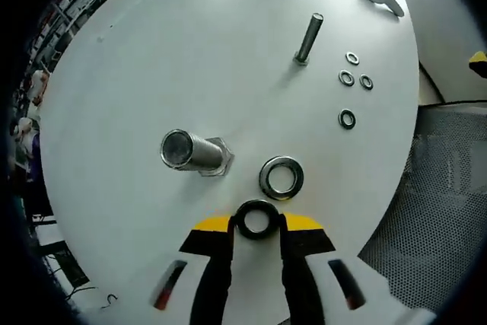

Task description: Place the washer onto the threaded stud by aligning its center hole with the stud, sliding it down to the base, and recovering from edge contact or off-axis alignment until the washer reaches the visible bottom stop.

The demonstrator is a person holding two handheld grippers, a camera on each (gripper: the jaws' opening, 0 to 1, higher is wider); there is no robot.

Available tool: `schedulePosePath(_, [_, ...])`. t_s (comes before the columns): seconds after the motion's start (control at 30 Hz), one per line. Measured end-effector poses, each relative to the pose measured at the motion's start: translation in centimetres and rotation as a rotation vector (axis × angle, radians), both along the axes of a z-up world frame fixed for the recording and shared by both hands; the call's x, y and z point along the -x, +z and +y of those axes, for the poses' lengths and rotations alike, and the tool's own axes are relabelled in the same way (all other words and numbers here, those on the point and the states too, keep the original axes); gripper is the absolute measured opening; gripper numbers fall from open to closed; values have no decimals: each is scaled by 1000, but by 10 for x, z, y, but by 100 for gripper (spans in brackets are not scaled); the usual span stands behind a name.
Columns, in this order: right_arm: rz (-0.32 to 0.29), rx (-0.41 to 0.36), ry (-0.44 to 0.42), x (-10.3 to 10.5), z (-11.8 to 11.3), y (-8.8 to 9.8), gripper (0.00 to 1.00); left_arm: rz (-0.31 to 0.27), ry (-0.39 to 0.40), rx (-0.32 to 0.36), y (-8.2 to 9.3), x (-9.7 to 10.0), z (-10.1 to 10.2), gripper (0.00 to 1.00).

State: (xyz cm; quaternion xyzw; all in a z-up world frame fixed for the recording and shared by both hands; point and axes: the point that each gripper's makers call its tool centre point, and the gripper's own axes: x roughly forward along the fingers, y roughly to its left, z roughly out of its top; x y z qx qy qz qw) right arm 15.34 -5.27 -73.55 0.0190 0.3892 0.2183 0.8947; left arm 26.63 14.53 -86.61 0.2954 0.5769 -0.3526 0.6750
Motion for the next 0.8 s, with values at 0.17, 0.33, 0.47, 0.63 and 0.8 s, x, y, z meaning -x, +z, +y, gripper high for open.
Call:
schedulePosePath(0.17, [0,-1,-4,0,-1,0,40,-5,-11,4,0,-1,0,22])
schedulePosePath(0.33, [-2,-2,-3,-1,-1,0,40,-36,39,42,0,-1,2,20])
schedulePosePath(0.47, [-7,-6,-10,-2,-2,2,40,-51,45,66,1,0,2,19])
schedulePosePath(0.63, [-5,-5,-8,-2,-1,1,40,-51,75,77,1,-3,3,19])
schedulePosePath(0.8, [-7,-11,-14,-2,-2,1,39,-47,67,79,1,-1,4,19])
